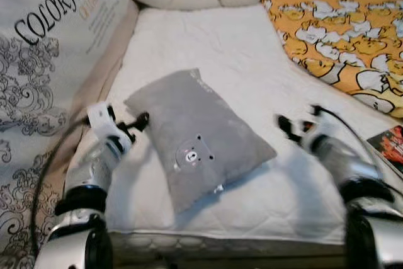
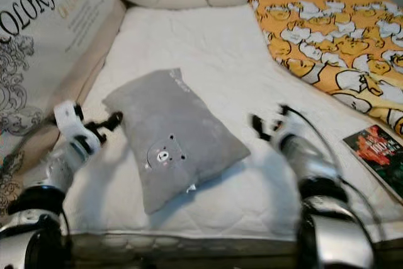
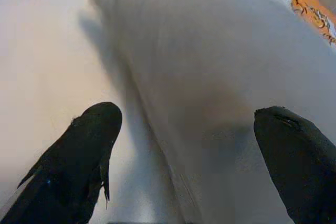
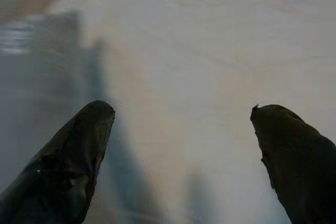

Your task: Clean up the room

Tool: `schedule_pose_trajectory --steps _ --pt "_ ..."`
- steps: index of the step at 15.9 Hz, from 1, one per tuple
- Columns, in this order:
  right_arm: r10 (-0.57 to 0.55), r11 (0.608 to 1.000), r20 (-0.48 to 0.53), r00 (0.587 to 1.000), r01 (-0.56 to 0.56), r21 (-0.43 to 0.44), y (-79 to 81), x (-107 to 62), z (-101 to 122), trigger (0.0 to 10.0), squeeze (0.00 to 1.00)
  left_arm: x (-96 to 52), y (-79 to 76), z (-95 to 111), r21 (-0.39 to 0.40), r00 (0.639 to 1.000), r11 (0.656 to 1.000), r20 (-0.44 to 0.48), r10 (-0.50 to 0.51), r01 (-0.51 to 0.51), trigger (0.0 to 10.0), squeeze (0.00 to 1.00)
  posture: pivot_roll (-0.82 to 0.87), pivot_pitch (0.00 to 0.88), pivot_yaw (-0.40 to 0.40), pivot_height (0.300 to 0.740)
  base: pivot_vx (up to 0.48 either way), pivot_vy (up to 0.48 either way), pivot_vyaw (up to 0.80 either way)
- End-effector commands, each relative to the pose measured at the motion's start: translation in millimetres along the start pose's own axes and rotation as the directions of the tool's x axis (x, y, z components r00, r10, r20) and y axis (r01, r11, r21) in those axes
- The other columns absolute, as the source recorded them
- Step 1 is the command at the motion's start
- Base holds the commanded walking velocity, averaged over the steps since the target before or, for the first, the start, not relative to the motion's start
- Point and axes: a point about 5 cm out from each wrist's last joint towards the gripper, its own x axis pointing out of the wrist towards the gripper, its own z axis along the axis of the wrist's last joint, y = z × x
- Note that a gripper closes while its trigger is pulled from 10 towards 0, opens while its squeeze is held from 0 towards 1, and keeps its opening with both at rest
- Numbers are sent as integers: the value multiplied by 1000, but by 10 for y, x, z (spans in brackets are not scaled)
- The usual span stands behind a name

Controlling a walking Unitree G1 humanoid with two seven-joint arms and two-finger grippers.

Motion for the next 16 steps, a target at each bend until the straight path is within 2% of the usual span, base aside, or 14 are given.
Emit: schedule_pose_trajectory --steps 1,2,3,4,5,6,7,8,9,10,11,14,15,16 --pt "60 997 -14 998 -59 58 90 43 -105 10000 1000 8 31 -152 -163 999 987 -38 -17 11 10000 1000 86 0 13 740 0 0 0" --pt "122 988 -32 992 -118 98 191 77 -188 10000 1000 15 10 -254 -314 997 949 -51 -52 34 10000 1000 90 0 10 740 0 0 0" --pt "191 976 -71 979 -181 125 291 93 -305 10000 1000 13 -10 -380 -412 994 911 -77 -74 36 10000 1000 93 0 9 740 0 0 0" --pt "210 971 -83 974 -198 132 317 96 -342 10000 1000 14 -18 -418 -432 993 901 -85 -81 37 10000 1000 93 0 9 740 0 0 0" --pt "266 956 -137 954 -243 165 381 81 -516 10000 1000 13 -105 -591 -477 982 877 -128 -138 61 10000 1000 91 0 12 740 0 0 0" --pt "287 948 -150 946 -258 187 398 71 -565 10000 1000 8 -140 -647 -483 976 872 -145 -162 73 10000 1000 90 0 13 740 0 0 0" --pt "356 915 -154 922 -311 256 443 46 -636 10000 1000 -7 -216 -768 -496 955 863 -197 -224 100 10000 992 87 0 15 740 0 0 0" --pt "390 898 -153 908 -338 282 463 35 -653 10000 1000 -10 -248 -797 -502 946 857 -208 -249 115 10000 831 83 0 18 740 0 0 0" --pt "445 870 -160 881 -382 312 490 10 -682 10000 1000 -11 -320 -819 -519 929 841 -213 -303 155 10000 376 81 0 18 740 0 0 0" --pt "479 850 -168 861 -408 334 503 -10 -705 10000 733 -14 -382 -849 -521 910 834 -232 -344 183 10000 0 79 0 18 740 0 0 0" --pt "488 848 -180 854 -414 332 499 -21 -723 10000 0 -18 -414 -912 -472 895 861 -277 -349 190 10000 0 77 0 20 740 0 0 0" --pt "493 845 -181 851 -420 330 485 -34 -724 10000 0 -32 -370 -1082 -276 889 950 -384 -249 147 10000 0 68 0 26 740 0 0 0" --pt "495 845 -180 850 -422 328 484 -36 -723 10000 0 -33 -371 -1094 -260 887 954 -390 -247 151 10000 0 68 0 26 740 0 0 0" --pt "507 841 -180 843 -437 320 492 -40 -719 7608 0 -28 -413 -1081 -245 880 949 -382 -282 197 10000 0 63 0 31 740 0 0 0"
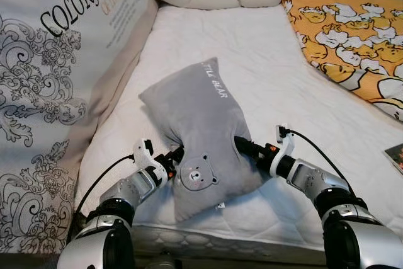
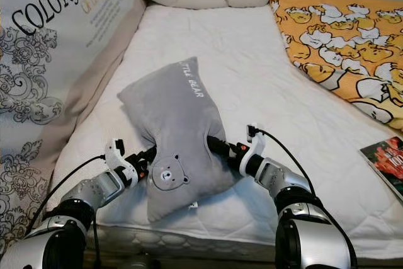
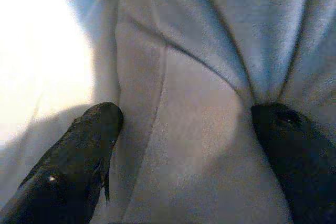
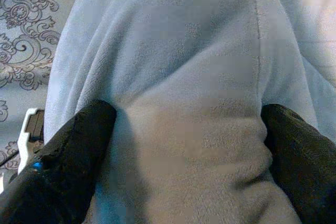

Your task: Clean up the room

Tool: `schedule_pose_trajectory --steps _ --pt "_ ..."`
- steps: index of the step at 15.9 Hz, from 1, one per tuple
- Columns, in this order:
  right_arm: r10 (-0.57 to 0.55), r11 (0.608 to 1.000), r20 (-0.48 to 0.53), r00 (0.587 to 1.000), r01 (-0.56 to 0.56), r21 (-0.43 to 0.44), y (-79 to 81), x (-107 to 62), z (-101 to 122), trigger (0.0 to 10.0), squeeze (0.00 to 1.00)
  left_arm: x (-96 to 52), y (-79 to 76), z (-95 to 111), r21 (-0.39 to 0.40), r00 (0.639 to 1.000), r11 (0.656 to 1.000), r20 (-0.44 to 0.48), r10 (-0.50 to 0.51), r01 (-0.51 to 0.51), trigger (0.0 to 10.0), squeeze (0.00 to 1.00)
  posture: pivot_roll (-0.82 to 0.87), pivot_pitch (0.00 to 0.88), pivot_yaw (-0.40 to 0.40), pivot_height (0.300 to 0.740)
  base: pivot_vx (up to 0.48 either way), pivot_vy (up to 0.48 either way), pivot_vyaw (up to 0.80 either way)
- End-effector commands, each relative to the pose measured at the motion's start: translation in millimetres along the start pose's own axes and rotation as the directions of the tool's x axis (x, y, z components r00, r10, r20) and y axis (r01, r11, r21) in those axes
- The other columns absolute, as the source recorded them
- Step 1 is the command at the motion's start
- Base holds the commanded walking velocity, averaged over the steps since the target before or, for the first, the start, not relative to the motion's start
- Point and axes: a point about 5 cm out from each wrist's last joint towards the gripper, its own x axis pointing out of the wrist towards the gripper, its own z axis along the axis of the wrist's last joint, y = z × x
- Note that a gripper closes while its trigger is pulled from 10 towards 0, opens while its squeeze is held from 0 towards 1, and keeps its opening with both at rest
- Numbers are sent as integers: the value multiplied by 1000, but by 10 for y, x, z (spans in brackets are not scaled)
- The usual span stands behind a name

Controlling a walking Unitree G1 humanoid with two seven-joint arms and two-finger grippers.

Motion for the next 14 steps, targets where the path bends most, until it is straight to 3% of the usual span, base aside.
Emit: schedule_pose_trajectory --steps 1,5,10,14 --pt "46 999 -39 998 -46 -1 56 50 -94 0 0 71 -105 -168 62 995 997 -89 -47 53 0 0 63 0 31 740 0 0 0" --pt "38 999 -28 999 -38 -16 66 66 -102 0 0 85 -153 -96 151 995 985 -63 -74 83 0 0 66 0 31 740 0 0 0" --pt "43 999 0 999 -43 0 90 83 -106 0 0 91 -225 -37 153 990 979 -38 -133 138 0 0 63 0 36 740 0 0 0" --pt "39 999 67 997 -40 12 150 134 -44 0 0 129 -376 37 219 979 954 -30 -201 203 0 0 58 0 41 740 0 0 0"
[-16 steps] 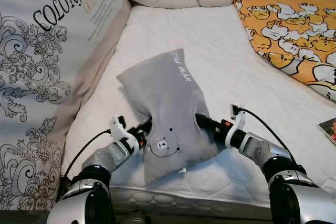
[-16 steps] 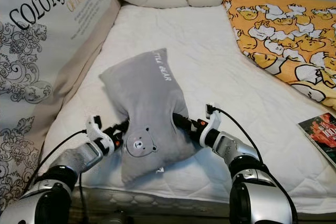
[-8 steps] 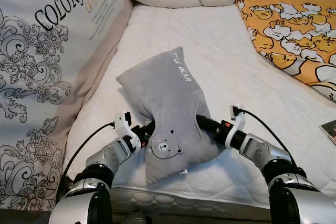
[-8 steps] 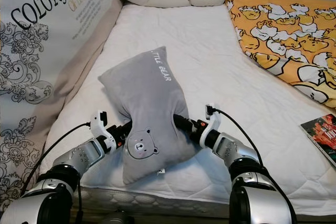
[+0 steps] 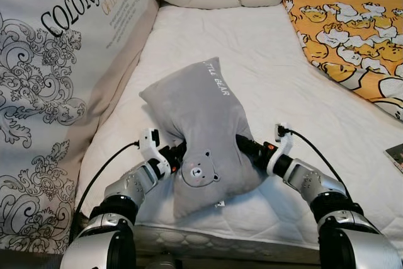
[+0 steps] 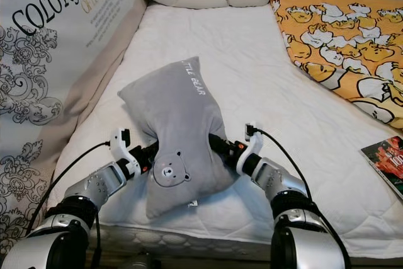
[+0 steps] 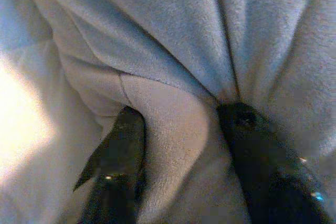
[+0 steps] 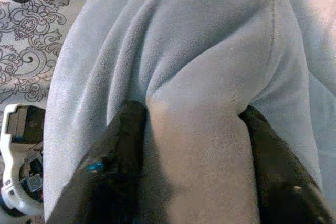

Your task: Clean up the room

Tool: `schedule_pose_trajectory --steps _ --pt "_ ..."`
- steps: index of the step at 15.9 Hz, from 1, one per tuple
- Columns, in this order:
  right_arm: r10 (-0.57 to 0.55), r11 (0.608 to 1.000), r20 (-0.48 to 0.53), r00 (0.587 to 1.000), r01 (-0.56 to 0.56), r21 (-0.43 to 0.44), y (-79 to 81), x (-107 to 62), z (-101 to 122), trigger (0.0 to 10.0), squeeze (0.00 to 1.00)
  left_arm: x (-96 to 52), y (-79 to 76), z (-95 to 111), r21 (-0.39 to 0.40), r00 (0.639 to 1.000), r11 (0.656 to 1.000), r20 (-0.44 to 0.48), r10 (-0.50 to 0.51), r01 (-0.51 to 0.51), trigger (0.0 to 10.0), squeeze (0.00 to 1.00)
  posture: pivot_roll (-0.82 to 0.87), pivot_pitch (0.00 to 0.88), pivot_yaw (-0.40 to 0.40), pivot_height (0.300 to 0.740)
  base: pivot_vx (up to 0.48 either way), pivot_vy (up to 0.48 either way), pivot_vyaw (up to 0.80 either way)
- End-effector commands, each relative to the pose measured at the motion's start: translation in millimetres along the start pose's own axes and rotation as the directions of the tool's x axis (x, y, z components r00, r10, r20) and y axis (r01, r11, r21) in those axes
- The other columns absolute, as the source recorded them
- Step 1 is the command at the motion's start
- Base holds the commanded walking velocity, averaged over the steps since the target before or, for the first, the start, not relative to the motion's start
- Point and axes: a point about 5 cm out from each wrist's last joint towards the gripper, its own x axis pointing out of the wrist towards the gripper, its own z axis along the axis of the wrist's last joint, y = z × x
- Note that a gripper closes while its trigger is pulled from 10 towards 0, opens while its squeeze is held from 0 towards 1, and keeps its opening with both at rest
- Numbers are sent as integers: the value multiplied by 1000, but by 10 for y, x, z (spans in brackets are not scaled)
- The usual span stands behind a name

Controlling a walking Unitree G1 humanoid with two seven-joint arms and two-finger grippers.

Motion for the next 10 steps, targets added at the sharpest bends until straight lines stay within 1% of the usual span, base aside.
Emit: schedule_pose_trajectory --steps 1,3,4,6,8,9,10 --pt "37 999 9 999 -37 26 82 75 -46 0 0 114 -195 -23 37 996 996 -41 -85 87 0 0 58 0 41 740 0 0 0" --pt "23 999 30 999 -24 24 99 98 -23 0 0 132 -232 17 59 995 993 -31 -97 99 0 0 56 0 42 740 0 0 0" --pt "10 1000 58 998 -10 10 124 120 12 0 0 149 -284 98 98 993 988 -6 -116 116 0 0 57 0 42 740 0 0 0" --pt "3 1000 86 996 -3 2 148 135 51 0 0 158 -329 175 137 991 982 16 -134 131 0 0 58 0 40 740 0 0 0" --pt "-3 1000 160 987 8 -27 222 165 174 0 0 165 -428 386 223 981 963 89 -172 148 0 0 56 0 40 740 0 0 0" --pt "-3 999 182 983 10 -38 247 173 213 0 0 167 -462 442 248 978 957 104 -183 152 0 0 56 0 40 740 0 0 0" --pt "2 998 223 975 12 -60 306 189 296 0 0 170 -527 561 298 970 943 139 -199 151 0 0 53 0 43 740 0 0 0"
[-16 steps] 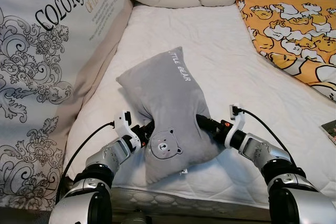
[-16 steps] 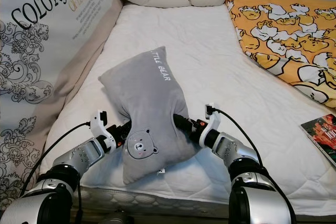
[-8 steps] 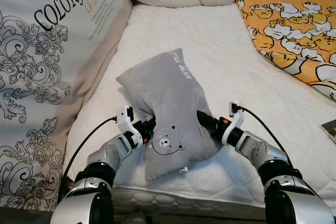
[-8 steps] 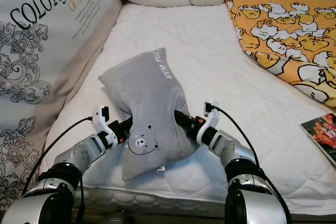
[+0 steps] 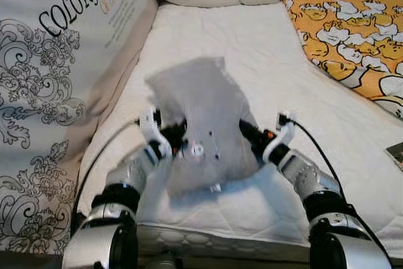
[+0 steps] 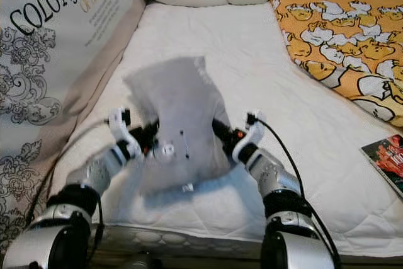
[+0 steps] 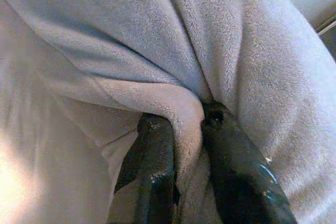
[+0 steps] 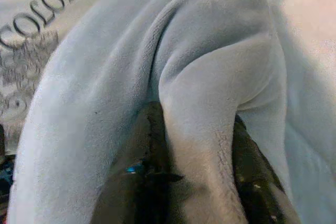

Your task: Clean up the room

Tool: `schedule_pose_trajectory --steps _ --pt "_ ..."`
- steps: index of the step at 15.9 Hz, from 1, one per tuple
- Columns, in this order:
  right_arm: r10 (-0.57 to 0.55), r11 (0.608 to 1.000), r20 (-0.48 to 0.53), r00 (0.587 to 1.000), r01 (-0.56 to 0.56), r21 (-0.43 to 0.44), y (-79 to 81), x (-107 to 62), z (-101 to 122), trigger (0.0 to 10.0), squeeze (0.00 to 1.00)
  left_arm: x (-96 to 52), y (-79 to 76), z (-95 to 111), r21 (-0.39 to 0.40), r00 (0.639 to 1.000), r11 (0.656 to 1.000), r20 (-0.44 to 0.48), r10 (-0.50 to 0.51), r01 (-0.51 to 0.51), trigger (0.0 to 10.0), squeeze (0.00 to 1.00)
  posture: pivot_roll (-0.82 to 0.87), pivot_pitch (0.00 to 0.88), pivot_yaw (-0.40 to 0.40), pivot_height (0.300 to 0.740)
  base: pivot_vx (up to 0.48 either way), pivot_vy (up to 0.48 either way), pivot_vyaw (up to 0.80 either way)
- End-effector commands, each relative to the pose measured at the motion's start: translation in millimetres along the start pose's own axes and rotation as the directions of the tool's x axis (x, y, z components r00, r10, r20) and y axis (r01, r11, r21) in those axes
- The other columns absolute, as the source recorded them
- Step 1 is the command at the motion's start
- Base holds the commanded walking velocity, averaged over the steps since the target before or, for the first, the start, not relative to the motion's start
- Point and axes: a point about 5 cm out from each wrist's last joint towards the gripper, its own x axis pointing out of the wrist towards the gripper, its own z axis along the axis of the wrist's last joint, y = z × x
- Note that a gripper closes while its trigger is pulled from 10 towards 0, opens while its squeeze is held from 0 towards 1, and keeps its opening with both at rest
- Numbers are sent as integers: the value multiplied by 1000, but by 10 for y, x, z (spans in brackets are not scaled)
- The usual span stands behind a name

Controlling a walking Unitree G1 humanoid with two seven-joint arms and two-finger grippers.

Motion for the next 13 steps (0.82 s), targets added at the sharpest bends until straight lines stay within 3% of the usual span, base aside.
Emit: schedule_pose_trajectory --steps 1,5,11,13 --pt "52 999 54 997 -52 -15 145 88 95 0 0 117 -197 176 81 995 993 37 -95 91 0 0 52 0 43 740 0 0 0" --pt "63 997 219 974 -53 -51 314 160 405 0 0 172 -295 566 293 983 955 154 -99 51 0 0 48 0 48 740 0 0 0" --pt "44 995 305 951 -16 -94 386 149 579 0 0 193 -423 836 421 965 906 216 -149 45 0 0 47 0 52 740 0 0 0" --pt "48 992 297 954 -11 -123 422 132 578 0 0 189 -477 853 473 970 877 167 -177 79 0 0 52 0 52 740 0 0 0"
